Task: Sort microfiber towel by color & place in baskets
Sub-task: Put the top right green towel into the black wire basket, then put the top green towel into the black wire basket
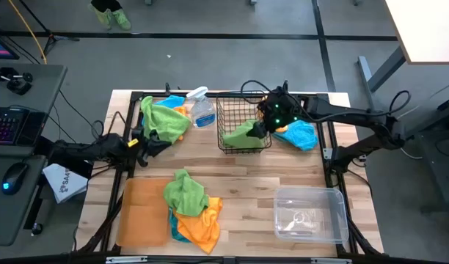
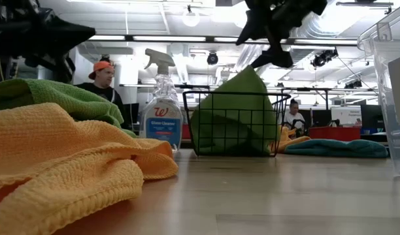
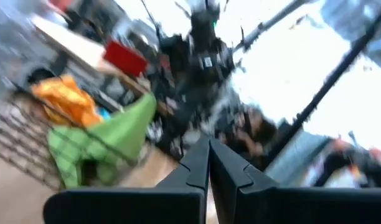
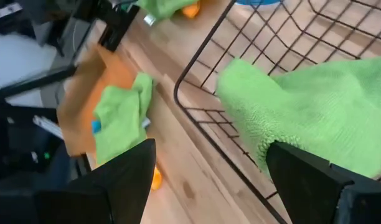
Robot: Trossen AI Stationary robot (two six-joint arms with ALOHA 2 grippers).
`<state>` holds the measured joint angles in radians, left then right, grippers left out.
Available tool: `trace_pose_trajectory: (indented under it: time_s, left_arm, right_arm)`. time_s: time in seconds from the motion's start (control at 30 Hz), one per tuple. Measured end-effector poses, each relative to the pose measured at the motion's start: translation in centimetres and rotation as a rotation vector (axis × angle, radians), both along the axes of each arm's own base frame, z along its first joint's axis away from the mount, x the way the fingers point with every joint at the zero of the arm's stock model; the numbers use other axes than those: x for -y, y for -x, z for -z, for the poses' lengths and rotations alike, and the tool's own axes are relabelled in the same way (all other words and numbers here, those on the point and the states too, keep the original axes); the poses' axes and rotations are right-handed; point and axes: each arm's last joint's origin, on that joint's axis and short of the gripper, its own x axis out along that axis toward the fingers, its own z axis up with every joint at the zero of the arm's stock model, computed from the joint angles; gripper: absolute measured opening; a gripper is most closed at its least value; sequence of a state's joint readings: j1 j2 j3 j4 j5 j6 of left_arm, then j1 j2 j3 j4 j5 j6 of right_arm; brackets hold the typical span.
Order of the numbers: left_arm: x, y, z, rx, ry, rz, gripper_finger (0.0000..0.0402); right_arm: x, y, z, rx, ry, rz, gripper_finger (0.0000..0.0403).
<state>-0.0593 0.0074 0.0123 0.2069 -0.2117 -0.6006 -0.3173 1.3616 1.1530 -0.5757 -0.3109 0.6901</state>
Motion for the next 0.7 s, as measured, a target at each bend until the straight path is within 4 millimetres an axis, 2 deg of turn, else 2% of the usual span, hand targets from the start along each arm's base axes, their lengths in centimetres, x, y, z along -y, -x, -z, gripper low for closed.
trace_pose_trajectory:
  time_s: [0.13,0.33,0.53,0.63,0.7]
  left_arm:
    - [-0.2,0.2,-0.8,0.081,0.022,-0.067,0.0000]
    - [-0.3,0.3,-1.0,0.112,0.038,-0.097,0.0000]
    - [-0.5,0.3,-1.4,0.139,0.102,-0.154,0.0000]
    - [-0.6,0.3,-2.7,0.144,0.112,-0.191,0.0000]
    - [-0.6,0.2,-4.3,0.131,0.083,-0.209,0.0000]
  right_arm:
    - [0.4,0.1,0.0,-0.002,-0.077,0.076,0.0295]
    - [0.3,0.9,1.6,-0.187,-0.213,0.142,0.0295]
    - [1.0,-0.5,0.3,0.012,-0.172,0.135,0.0295]
    - [1.5,-0.8,-0.9,0.099,-0.129,0.132,0.0295]
    - [2.0,-0.8,-1.8,0.134,-0.096,0.134,0.0295]
